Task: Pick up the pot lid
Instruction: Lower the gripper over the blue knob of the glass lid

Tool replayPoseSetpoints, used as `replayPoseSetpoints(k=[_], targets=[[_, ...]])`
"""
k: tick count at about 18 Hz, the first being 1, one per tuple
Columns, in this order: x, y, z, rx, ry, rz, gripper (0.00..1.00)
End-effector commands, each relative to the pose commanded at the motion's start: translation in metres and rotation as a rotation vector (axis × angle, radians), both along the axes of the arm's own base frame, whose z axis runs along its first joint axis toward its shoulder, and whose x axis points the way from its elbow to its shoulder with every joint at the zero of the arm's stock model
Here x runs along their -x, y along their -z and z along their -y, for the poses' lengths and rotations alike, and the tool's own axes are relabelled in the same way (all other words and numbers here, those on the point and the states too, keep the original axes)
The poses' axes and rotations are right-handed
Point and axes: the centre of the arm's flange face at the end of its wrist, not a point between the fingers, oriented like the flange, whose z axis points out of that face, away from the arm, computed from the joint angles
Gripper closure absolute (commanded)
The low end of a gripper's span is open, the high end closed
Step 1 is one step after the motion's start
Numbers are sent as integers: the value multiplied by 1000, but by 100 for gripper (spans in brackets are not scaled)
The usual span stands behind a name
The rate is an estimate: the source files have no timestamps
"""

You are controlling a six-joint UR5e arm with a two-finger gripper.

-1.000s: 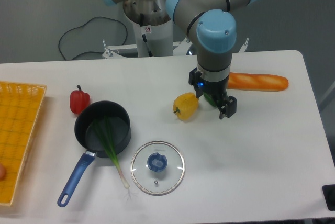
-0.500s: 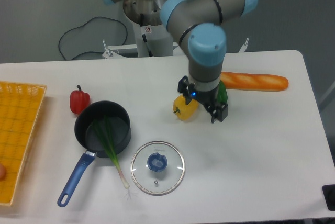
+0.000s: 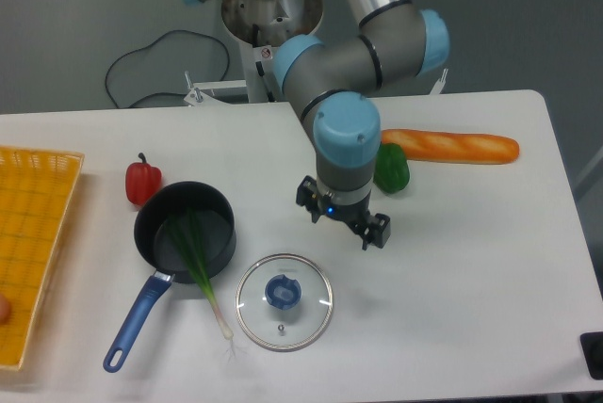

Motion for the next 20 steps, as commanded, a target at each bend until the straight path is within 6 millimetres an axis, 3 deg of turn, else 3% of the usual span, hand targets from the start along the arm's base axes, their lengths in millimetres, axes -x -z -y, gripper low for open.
replayPoseSetpoints(k=[6,10,20], targets=[[-12,9,-31,-5,52,-6,0],[-19,35,-48,-7,78,-10,0],[-21,47,-69,-13,94,-13,0]])
